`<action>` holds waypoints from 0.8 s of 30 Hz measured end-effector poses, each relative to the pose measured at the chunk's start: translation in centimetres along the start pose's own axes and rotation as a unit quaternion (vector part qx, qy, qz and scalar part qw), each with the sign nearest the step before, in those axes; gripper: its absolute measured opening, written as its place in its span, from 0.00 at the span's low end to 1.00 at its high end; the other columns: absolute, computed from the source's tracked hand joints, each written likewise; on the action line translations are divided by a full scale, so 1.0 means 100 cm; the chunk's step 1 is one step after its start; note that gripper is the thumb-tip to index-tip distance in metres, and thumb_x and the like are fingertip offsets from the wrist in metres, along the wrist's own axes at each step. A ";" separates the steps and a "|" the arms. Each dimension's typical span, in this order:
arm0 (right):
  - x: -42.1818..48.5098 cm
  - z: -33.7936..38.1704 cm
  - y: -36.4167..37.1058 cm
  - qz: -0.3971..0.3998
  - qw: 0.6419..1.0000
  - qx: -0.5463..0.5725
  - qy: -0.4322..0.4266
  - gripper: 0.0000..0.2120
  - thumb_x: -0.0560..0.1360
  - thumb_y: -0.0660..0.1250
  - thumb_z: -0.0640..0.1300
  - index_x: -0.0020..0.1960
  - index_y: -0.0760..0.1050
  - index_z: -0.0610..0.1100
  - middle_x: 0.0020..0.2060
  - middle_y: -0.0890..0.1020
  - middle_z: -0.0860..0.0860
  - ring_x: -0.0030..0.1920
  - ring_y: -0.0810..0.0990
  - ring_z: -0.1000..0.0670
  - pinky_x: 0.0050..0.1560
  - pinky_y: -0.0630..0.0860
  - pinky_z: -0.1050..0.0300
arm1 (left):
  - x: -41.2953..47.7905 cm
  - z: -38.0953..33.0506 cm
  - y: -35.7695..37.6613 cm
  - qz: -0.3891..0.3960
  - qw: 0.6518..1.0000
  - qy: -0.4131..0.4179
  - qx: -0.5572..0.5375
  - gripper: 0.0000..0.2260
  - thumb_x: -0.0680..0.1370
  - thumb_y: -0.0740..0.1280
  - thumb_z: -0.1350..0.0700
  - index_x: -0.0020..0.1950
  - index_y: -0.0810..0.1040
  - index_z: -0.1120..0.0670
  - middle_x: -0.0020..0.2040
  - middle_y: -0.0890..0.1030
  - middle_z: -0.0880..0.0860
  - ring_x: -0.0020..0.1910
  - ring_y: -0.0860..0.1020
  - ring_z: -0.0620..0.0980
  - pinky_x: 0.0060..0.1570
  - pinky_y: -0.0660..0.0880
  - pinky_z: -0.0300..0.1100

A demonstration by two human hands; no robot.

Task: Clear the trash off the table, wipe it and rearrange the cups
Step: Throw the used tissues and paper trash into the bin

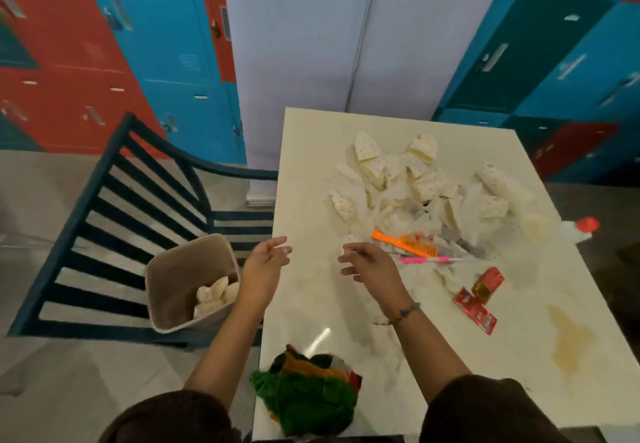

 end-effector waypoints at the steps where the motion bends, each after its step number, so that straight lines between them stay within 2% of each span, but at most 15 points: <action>1: -0.001 -0.003 -0.017 -0.011 1.000 0.004 0.000 0.10 0.77 0.63 0.38 0.56 0.76 0.36 0.49 0.82 0.40 0.39 0.80 0.52 0.31 0.73 0.70 | -0.001 -0.004 0.015 0.007 1.000 0.006 0.009 0.11 0.79 0.60 0.58 0.59 0.74 0.49 0.52 0.79 0.47 0.54 0.76 0.47 0.55 0.70 0.42; 6: -0.002 -0.027 -0.117 -0.064 0.997 0.036 0.000 0.08 0.77 0.63 0.38 0.54 0.75 0.36 0.49 0.81 0.40 0.39 0.79 0.52 0.29 0.72 0.73 | -0.020 -0.019 0.110 0.045 0.998 0.026 0.032 0.11 0.79 0.59 0.59 0.60 0.74 0.52 0.51 0.80 0.50 0.48 0.78 0.45 0.45 0.71 0.33; 10: -0.004 -0.051 -0.185 -0.085 0.995 0.053 0.009 0.07 0.77 0.63 0.38 0.53 0.75 0.36 0.44 0.81 0.42 0.39 0.79 0.52 0.29 0.72 0.73 | -0.032 -0.018 0.175 0.058 0.996 0.028 0.058 0.11 0.78 0.61 0.60 0.59 0.76 0.54 0.50 0.82 0.52 0.45 0.80 0.46 0.42 0.72 0.35; 15: 0.004 -0.095 -0.258 -0.099 0.992 0.061 0.053 0.07 0.77 0.63 0.37 0.52 0.76 0.37 0.42 0.82 0.43 0.35 0.79 0.49 0.37 0.77 0.58 | -0.045 -0.011 0.244 0.060 0.996 0.020 0.066 0.11 0.78 0.60 0.61 0.59 0.76 0.54 0.51 0.81 0.53 0.46 0.80 0.48 0.43 0.73 0.35; 18: 0.005 -0.112 -0.288 -0.110 0.990 0.051 0.070 0.06 0.76 0.64 0.39 0.51 0.77 0.40 0.43 0.83 0.44 0.35 0.81 0.50 0.39 0.77 0.62 | -0.049 -0.004 0.271 0.058 0.996 0.015 0.073 0.10 0.78 0.61 0.60 0.57 0.77 0.52 0.51 0.82 0.53 0.46 0.81 0.47 0.43 0.73 0.38; 21: 0.007 -0.126 -0.322 -0.122 0.988 0.044 0.080 0.05 0.76 0.64 0.39 0.51 0.76 0.41 0.42 0.82 0.48 0.35 0.79 0.53 0.28 0.72 0.72 | -0.053 0.002 0.304 0.064 0.994 0.005 0.089 0.10 0.77 0.64 0.59 0.58 0.77 0.53 0.51 0.82 0.54 0.47 0.81 0.49 0.44 0.73 0.39; 24: 0.009 -0.133 -0.344 -0.135 0.986 0.041 0.087 0.05 0.76 0.64 0.38 0.50 0.76 0.41 0.46 0.82 0.45 0.37 0.79 0.51 0.26 0.70 0.74 | -0.053 0.006 0.321 0.072 0.992 -0.002 0.105 0.09 0.76 0.64 0.58 0.55 0.77 0.50 0.52 0.82 0.54 0.49 0.81 0.50 0.49 0.73 0.43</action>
Point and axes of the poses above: each hand's wrist, its own x-axis towards the middle knuckle, its own y-axis out of the palm, z = x × y, the point moved 9 cm from there along x, towards the middle knuckle
